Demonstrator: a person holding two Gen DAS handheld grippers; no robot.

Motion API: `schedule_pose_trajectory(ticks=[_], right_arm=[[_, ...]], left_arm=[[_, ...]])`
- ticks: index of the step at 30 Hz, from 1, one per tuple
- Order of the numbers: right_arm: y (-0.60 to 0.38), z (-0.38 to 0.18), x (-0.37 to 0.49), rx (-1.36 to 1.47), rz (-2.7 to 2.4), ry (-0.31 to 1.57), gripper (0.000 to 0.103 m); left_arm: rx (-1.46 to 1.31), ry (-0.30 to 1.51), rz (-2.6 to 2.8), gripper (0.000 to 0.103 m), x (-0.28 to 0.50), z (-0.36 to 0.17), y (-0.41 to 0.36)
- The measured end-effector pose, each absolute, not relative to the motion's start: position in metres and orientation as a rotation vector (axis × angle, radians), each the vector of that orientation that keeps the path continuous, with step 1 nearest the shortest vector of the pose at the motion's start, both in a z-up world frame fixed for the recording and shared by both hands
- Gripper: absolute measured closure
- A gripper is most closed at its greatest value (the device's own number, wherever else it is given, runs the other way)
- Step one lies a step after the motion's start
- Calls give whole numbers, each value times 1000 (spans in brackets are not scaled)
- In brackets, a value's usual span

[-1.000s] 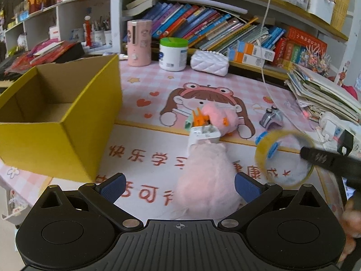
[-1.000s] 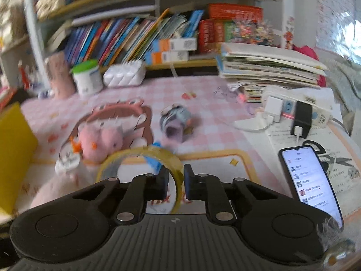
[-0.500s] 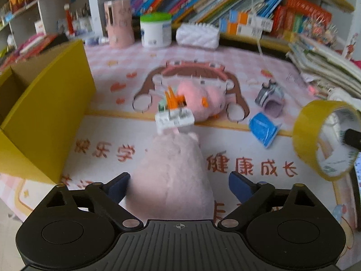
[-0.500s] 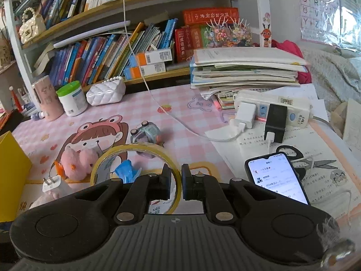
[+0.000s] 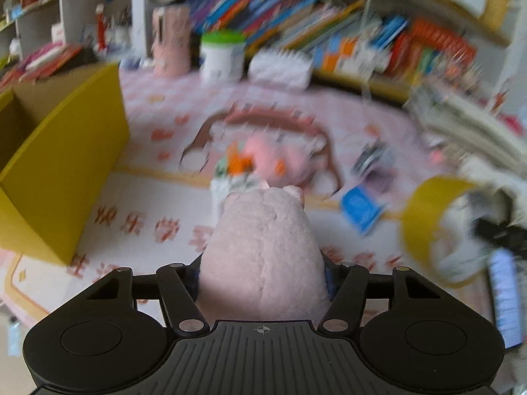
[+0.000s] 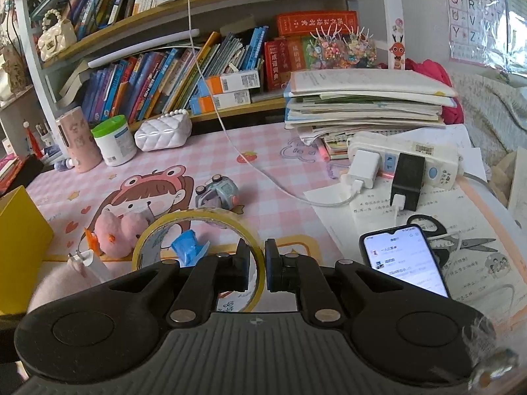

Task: Organize objects
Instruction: 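Grasp the pink plush pig with the left gripper while the right gripper holds the tape, then lift and carry the pig and the tape roll toward the yellow box with both grippers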

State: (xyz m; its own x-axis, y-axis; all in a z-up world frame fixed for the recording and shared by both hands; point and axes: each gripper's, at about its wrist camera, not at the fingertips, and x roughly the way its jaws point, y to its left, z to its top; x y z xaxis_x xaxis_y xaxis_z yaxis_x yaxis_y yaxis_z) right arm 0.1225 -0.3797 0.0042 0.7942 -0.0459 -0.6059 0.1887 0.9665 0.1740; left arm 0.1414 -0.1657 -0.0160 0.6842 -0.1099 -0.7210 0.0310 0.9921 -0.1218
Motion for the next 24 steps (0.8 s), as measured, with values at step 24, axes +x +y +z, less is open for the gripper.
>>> schedule_pose_trajectory(ticks=[24], right_arm=[[-318,19,98,215,-47,625,94]], left_arm=[[-145,600,-37,42,82,25,-102]])
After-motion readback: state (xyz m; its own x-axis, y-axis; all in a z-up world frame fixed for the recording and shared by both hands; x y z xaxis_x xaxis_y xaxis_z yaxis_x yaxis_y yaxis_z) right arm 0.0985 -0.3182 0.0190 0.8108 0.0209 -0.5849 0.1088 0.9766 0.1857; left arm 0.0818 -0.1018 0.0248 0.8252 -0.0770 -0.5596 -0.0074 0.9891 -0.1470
